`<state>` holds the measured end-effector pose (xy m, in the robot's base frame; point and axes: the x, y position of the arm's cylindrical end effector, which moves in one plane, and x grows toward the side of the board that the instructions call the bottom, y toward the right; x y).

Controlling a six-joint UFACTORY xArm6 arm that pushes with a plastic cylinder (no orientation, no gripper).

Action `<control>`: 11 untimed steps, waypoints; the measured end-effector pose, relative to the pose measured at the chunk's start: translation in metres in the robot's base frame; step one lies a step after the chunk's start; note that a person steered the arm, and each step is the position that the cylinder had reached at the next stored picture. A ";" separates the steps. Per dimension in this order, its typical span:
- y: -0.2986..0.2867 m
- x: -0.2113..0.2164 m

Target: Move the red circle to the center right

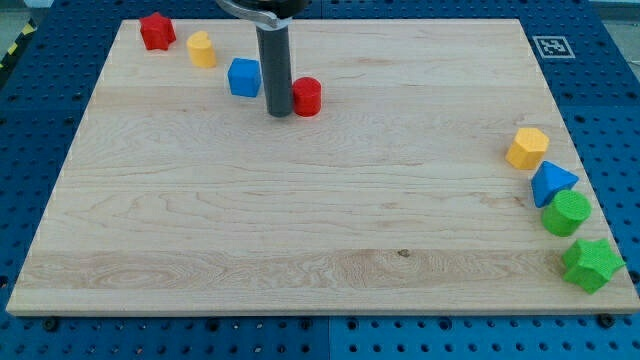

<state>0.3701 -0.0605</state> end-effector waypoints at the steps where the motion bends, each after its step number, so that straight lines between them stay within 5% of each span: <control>1: 0.000 -0.025; 7: 0.078 0.012; 11: 0.206 0.024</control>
